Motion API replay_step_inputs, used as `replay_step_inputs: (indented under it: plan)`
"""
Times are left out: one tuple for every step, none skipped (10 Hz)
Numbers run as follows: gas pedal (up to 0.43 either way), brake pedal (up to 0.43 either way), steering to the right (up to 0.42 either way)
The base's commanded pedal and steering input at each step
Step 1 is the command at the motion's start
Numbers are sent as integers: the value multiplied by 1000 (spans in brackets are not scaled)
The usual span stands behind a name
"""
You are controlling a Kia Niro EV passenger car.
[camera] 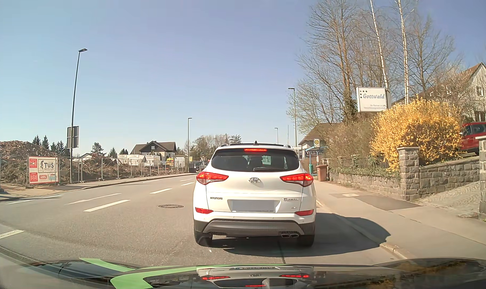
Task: Follow the waypoints while adhering to traffic rules and regulations
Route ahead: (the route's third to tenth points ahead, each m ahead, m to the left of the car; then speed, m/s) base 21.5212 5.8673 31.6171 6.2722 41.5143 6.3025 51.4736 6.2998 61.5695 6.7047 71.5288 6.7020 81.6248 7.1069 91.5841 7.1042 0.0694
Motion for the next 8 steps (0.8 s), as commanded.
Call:
replay_step_inputs:
  plan:
    - [0, 268, -9]
    - [0, 268, -9]
    - [0, 262, -9]
    - [0, 268, -9]
    - [0, 268, -9]
    - [0, 262, -9]
    - [0, 274, -9]
    - [0, 280, -9]
